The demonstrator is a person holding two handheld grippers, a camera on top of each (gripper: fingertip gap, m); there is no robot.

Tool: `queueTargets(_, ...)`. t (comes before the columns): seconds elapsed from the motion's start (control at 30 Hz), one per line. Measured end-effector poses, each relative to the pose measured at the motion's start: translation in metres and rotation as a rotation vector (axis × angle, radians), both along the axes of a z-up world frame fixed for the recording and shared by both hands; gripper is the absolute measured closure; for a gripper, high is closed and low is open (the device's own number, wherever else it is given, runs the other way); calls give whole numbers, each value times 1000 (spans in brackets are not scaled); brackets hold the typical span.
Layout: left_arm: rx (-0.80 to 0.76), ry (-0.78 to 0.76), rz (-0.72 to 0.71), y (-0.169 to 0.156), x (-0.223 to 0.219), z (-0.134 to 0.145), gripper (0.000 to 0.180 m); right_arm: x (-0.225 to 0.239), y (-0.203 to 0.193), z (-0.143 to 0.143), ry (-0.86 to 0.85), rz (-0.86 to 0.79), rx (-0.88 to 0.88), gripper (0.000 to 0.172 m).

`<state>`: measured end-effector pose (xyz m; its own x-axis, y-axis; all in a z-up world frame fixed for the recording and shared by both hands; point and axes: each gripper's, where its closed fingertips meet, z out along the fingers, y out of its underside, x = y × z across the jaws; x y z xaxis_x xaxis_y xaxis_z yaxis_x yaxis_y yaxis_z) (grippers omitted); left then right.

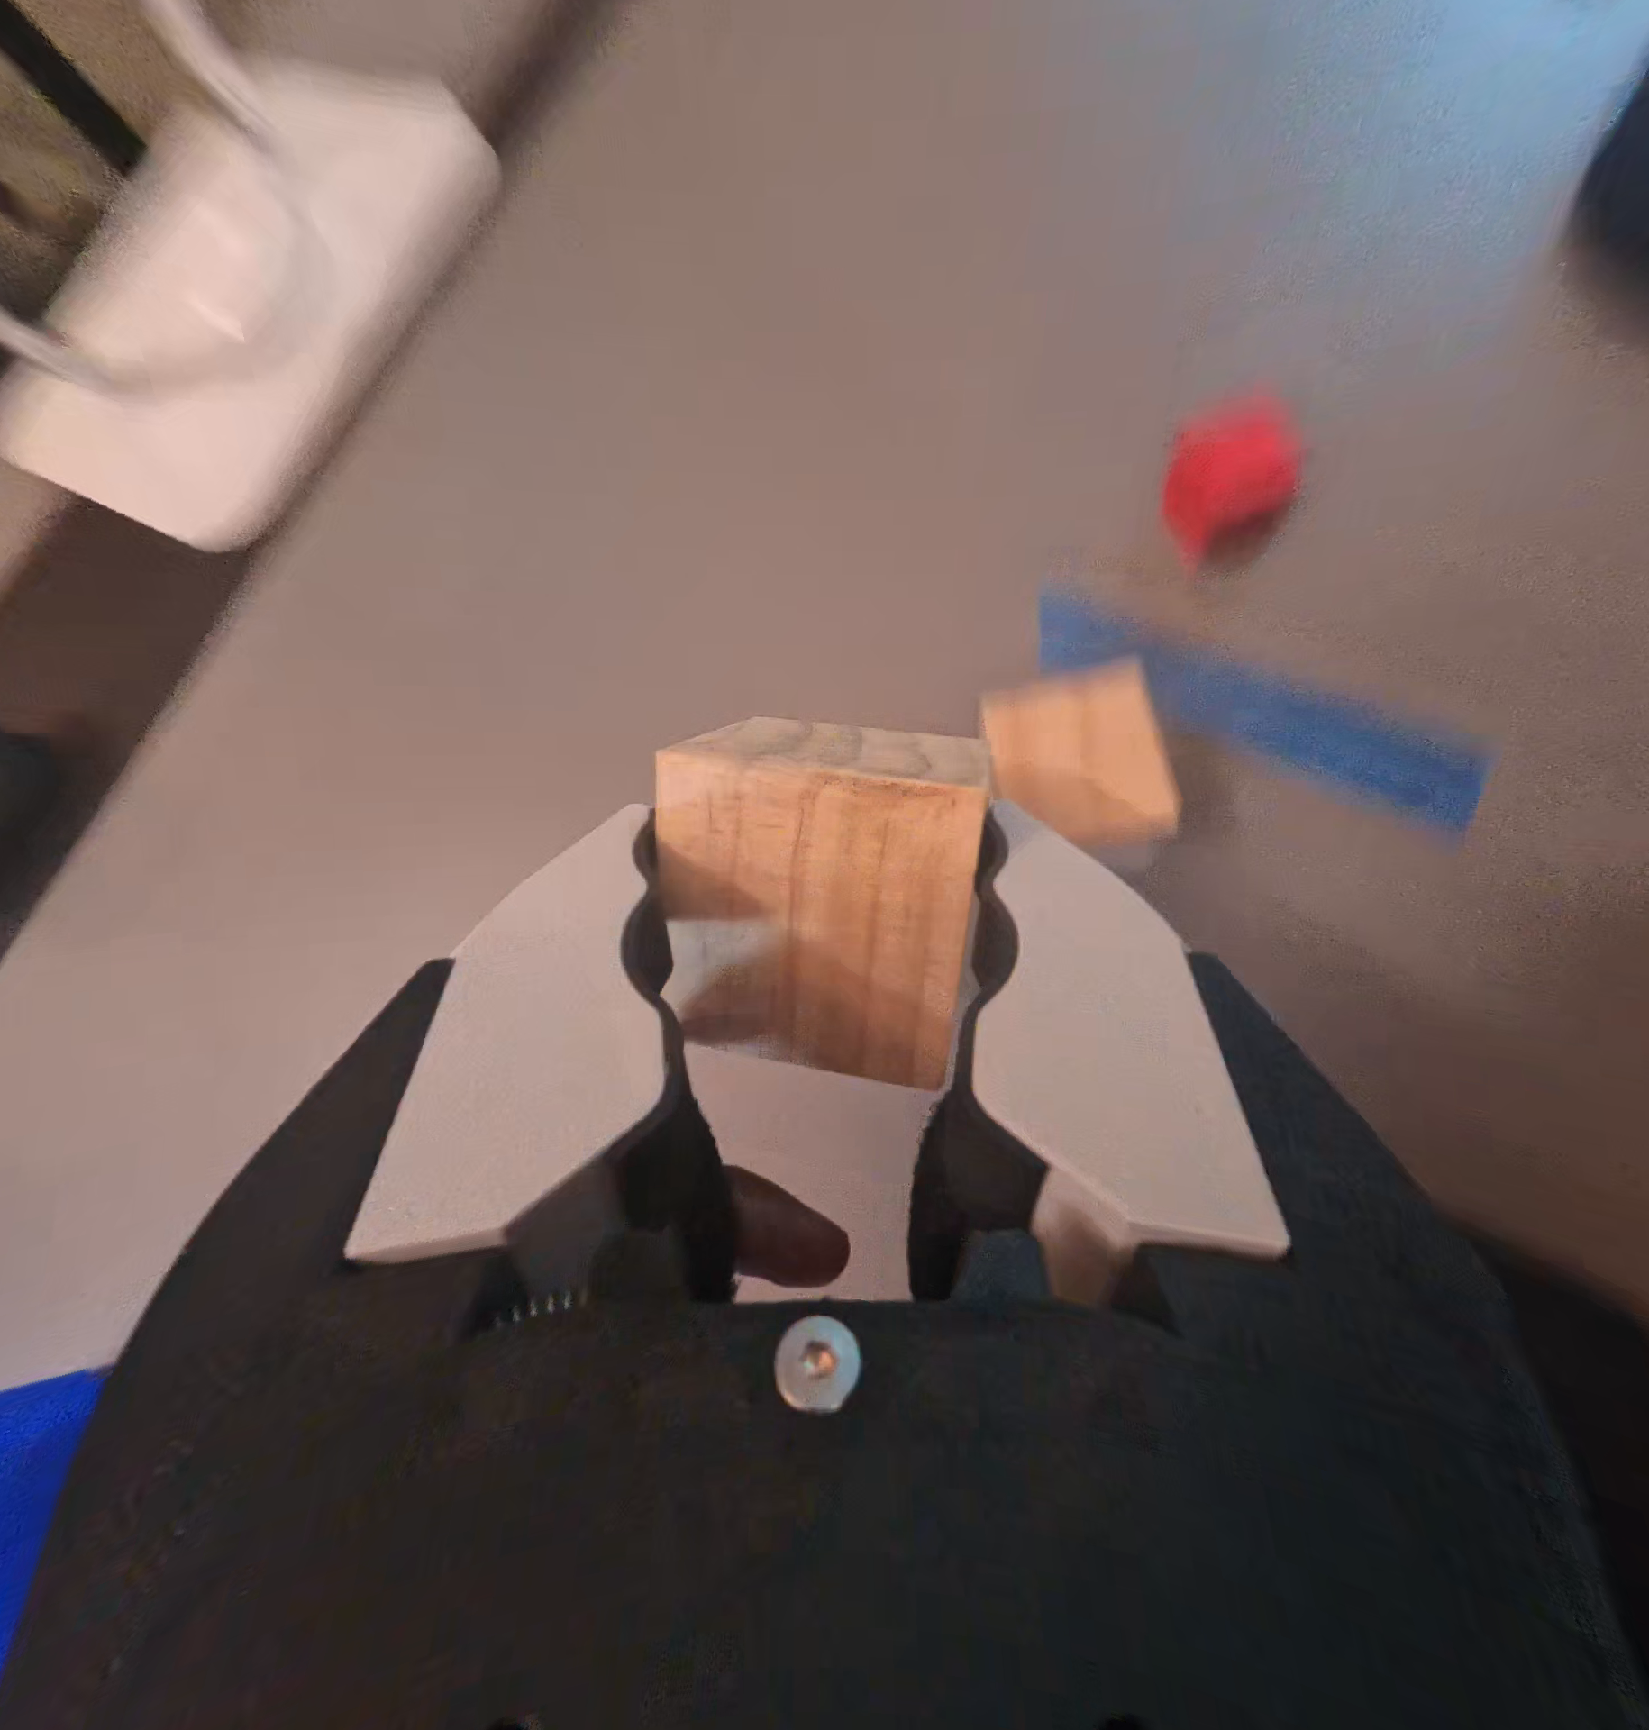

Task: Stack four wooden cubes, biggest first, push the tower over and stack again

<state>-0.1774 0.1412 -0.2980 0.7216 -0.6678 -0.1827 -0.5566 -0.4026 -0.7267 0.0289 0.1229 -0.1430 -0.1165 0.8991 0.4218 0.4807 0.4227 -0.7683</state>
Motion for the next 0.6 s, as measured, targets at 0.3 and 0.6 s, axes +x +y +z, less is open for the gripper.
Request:
queueTargets(0.3,268,-1732,-267,-62,71,199,117,-71,-30,43,289,109,-123,85)
queueTargets(0.6,525,-1489,-255,-64,108,195,118,-104,-49,24,188,123,-517,100)
